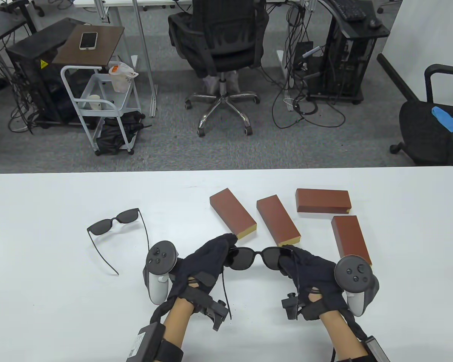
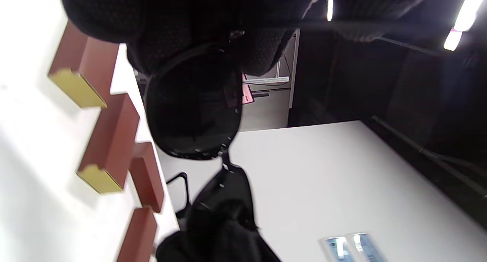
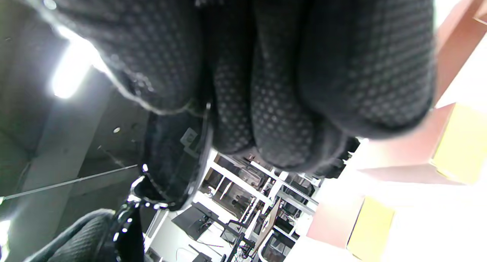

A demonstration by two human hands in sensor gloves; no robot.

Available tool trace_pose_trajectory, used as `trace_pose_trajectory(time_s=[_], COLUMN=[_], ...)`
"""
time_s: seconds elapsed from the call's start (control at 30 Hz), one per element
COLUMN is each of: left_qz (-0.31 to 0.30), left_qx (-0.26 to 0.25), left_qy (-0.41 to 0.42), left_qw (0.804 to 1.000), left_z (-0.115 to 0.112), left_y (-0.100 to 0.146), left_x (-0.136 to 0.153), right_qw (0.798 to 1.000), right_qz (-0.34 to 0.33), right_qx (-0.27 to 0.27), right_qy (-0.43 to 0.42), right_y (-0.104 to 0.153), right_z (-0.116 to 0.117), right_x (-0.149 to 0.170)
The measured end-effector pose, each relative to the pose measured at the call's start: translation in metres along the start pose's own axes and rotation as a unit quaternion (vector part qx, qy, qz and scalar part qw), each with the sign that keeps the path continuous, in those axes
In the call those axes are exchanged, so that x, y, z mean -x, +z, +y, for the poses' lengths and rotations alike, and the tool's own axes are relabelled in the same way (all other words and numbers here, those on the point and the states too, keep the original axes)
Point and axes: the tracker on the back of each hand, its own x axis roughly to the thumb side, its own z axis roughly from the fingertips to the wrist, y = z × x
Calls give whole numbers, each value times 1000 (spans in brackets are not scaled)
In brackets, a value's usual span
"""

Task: Slide to open storage boxes and store sunglasses

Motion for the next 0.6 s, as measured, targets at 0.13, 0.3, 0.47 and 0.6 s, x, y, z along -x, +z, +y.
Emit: trace_pose_trajectory(time_s=[0.13, 0.3, 0.47, 0.6], left_qz=[-4, -3, 1, 19], left_qx=[10, 10, -5, -31], left_qy=[63, 89, 90, 85], left_qw=[998, 996, 996, 996], left_z=[-5, -14, -17, -18], left_y=[3, 5, 7, 11], left_x=[9, 19, 26, 29], right_qw=[998, 993, 988, 985], right_qz=[41, 86, 120, 126], right_qx=[-4, -3, -20, -25], right_qy=[-44, -85, -91, -111], right_y=[1, 6, 9, 9], right_z=[1, 4, 6, 10], right_x=[5, 12, 17, 21])
